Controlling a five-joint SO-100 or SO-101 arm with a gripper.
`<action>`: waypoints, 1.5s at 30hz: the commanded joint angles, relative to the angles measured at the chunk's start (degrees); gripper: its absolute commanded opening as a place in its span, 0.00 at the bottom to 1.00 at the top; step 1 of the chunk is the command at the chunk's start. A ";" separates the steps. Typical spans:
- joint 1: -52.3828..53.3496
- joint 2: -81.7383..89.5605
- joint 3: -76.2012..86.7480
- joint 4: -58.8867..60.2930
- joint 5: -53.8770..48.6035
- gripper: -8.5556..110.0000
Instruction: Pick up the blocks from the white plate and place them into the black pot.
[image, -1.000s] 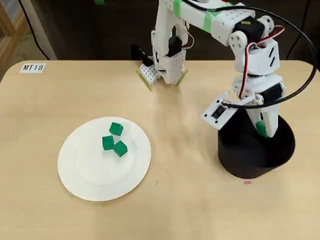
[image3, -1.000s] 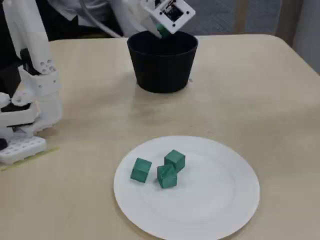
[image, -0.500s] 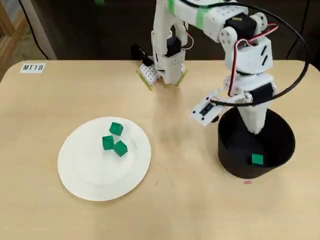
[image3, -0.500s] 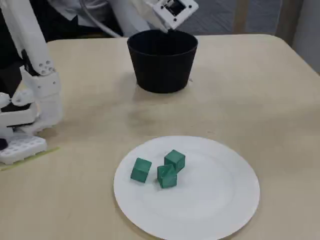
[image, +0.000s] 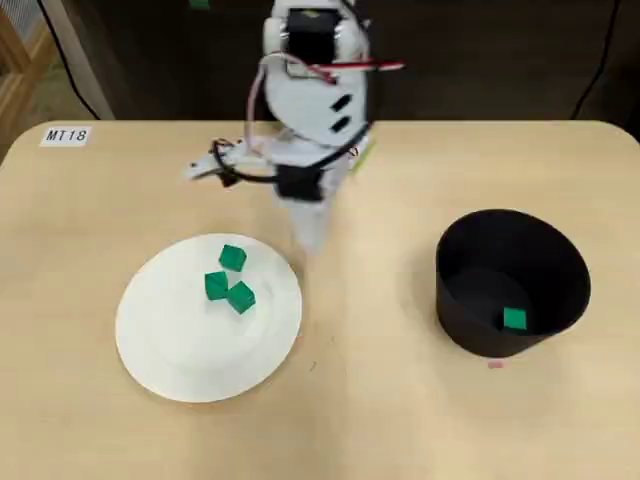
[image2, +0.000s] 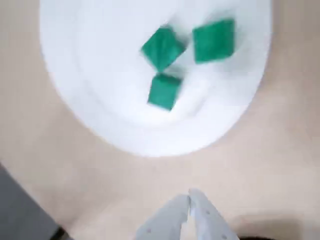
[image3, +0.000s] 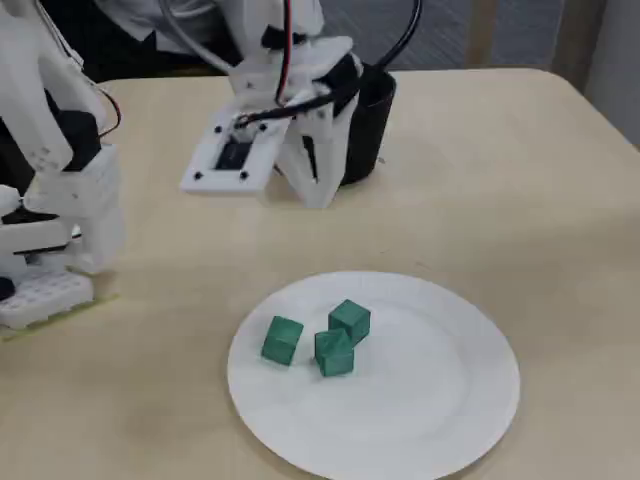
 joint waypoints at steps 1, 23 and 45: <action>5.01 -0.09 1.67 -1.32 2.37 0.05; 7.21 -13.01 3.52 -18.63 11.43 0.19; 4.13 -19.25 1.14 -19.25 8.44 0.24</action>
